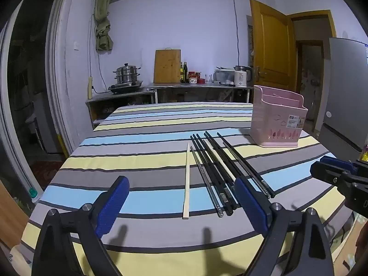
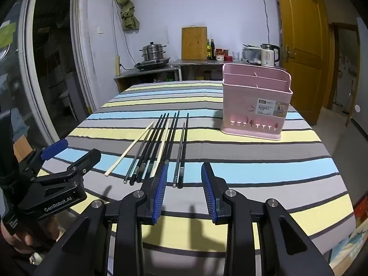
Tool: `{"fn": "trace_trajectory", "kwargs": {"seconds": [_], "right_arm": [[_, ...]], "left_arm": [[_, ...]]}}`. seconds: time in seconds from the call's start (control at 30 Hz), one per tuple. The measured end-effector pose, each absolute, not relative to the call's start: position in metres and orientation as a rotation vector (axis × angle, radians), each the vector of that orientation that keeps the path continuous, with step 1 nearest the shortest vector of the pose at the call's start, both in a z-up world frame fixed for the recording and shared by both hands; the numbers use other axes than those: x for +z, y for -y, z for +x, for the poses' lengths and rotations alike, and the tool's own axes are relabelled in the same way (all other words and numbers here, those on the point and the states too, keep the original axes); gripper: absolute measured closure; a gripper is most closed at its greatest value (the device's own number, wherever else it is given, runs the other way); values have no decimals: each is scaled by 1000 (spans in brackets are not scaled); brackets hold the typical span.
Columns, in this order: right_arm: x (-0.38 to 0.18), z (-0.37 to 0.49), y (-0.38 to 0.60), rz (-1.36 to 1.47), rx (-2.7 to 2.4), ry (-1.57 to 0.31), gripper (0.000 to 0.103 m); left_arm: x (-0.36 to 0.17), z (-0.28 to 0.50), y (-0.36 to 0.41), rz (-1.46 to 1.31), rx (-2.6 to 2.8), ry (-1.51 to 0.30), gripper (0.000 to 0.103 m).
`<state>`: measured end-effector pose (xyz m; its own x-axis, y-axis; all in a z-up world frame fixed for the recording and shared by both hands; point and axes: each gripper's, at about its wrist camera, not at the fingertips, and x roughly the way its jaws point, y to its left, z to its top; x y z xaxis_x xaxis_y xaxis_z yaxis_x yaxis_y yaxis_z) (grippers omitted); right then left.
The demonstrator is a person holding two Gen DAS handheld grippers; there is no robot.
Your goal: Organize utensils
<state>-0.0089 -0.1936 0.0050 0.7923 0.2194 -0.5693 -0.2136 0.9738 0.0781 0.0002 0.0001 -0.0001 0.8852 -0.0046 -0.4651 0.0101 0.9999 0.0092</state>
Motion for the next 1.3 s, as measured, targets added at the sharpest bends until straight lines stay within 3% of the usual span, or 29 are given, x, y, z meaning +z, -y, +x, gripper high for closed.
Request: {"fn": "trace_trajectory", "kwargs": {"seconds": [1.3], "right_arm": [[12,-12,191,-3,231,-603,71]], "left_arm": [[9,-6,3,4,-31,-457,10]]}}
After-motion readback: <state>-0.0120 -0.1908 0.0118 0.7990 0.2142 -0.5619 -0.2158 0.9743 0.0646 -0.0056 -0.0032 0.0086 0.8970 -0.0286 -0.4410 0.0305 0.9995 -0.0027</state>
